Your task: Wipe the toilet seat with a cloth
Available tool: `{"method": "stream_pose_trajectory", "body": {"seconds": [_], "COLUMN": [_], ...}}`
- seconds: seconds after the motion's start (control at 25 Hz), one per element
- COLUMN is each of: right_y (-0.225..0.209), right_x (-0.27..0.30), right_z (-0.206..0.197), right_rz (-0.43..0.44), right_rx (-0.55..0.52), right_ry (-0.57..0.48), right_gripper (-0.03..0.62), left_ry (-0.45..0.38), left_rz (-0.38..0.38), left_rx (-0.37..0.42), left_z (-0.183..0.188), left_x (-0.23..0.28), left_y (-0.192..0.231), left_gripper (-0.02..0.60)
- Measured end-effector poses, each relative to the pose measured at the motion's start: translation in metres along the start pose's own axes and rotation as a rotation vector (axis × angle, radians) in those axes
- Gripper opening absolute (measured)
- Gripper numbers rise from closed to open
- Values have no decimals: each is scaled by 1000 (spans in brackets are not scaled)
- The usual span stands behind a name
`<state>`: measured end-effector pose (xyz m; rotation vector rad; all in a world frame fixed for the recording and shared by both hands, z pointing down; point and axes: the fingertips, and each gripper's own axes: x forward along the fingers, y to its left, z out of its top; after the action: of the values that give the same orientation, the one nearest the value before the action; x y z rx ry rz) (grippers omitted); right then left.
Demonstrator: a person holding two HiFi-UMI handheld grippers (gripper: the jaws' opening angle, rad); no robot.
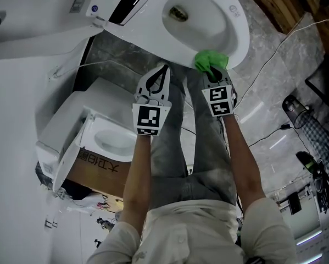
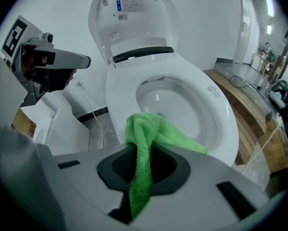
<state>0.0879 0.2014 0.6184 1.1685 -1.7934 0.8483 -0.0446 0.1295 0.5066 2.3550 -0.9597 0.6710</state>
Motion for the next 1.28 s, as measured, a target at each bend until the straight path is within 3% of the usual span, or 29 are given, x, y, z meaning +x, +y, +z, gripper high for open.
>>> {"method": "stream_pose_trajectory", "body": {"seconds": [1.28], "right_y": [63], "right_x": [43], "right_z": [73], "right_rz": [168], "right_rx": [-191], "right_ry": [-32], "right_gripper": [43], "left_ry": [-32], "left_rz": [124], "left_rx": [-107], "left_z": [-7], "left_x": [-17], "left_y": [46], "left_gripper": [12]}}
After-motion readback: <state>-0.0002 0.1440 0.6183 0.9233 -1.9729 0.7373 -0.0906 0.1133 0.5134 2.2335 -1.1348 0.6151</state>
